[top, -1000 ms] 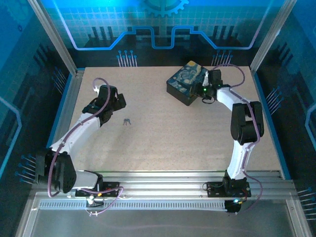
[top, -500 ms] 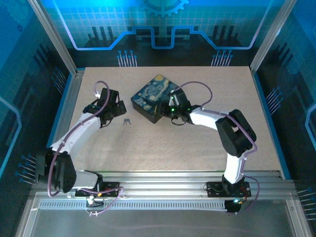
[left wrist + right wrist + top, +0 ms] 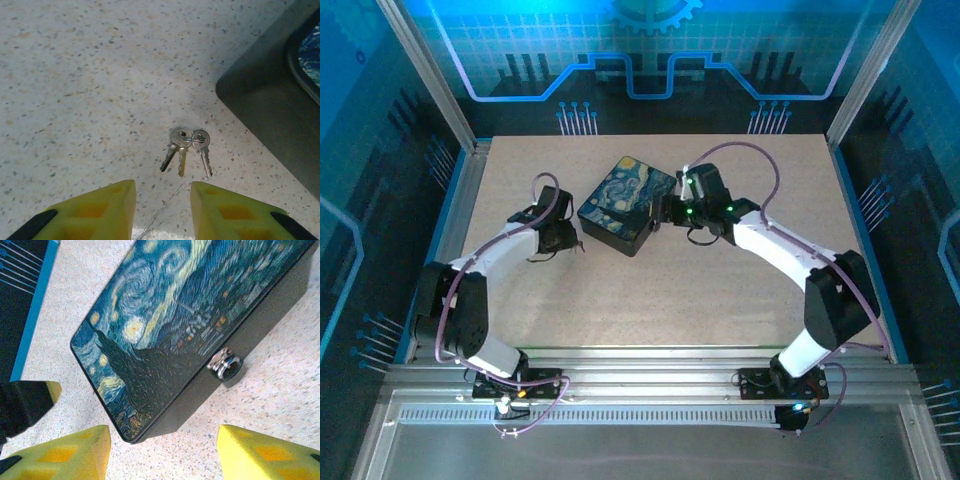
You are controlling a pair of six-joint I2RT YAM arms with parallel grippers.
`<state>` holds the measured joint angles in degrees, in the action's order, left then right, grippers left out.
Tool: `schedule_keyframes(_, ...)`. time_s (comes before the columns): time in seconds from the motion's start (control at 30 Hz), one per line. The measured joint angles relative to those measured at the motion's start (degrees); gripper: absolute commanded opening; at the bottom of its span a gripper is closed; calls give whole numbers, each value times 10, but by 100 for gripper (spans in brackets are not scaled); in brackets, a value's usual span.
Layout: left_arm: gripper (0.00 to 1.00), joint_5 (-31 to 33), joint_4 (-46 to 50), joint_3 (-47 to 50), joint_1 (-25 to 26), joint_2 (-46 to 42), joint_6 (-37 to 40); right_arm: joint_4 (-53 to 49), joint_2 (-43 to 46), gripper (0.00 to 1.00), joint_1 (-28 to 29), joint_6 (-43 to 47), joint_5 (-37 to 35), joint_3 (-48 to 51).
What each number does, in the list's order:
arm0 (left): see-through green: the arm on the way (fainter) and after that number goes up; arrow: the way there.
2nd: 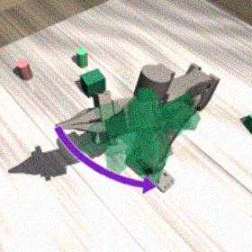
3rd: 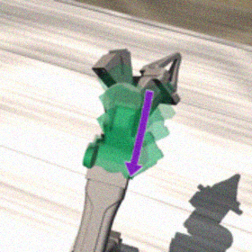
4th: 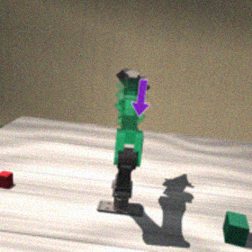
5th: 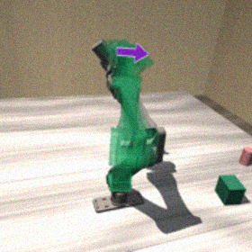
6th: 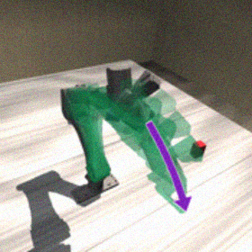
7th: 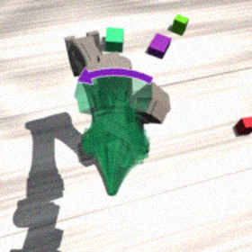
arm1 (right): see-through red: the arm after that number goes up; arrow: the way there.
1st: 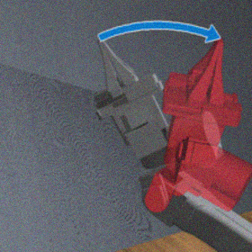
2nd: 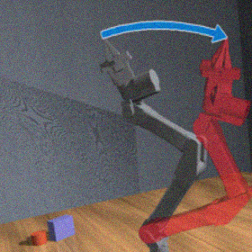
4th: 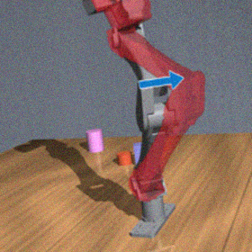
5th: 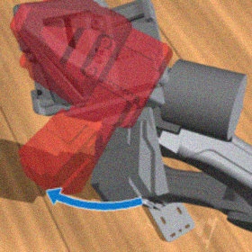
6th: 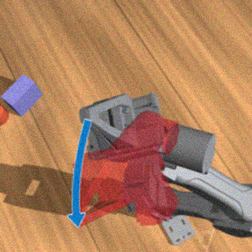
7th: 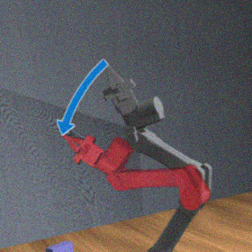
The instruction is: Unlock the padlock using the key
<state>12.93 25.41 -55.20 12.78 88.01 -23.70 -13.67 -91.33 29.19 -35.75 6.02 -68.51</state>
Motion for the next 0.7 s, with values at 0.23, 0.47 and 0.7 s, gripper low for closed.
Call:
schedule_keyframes(0.23,34,-15,-18,-19,2,74,54,-33,5,59,-20,31,1,3)
schedule_keyframes(0.47,38,-14,0,-99,2,150,96,-35,5,59,-28,43,4,8)
schedule_keyframes(0.7,37,-25,23,-130,2,180,128,-37,5,60,-34,48,10,12)
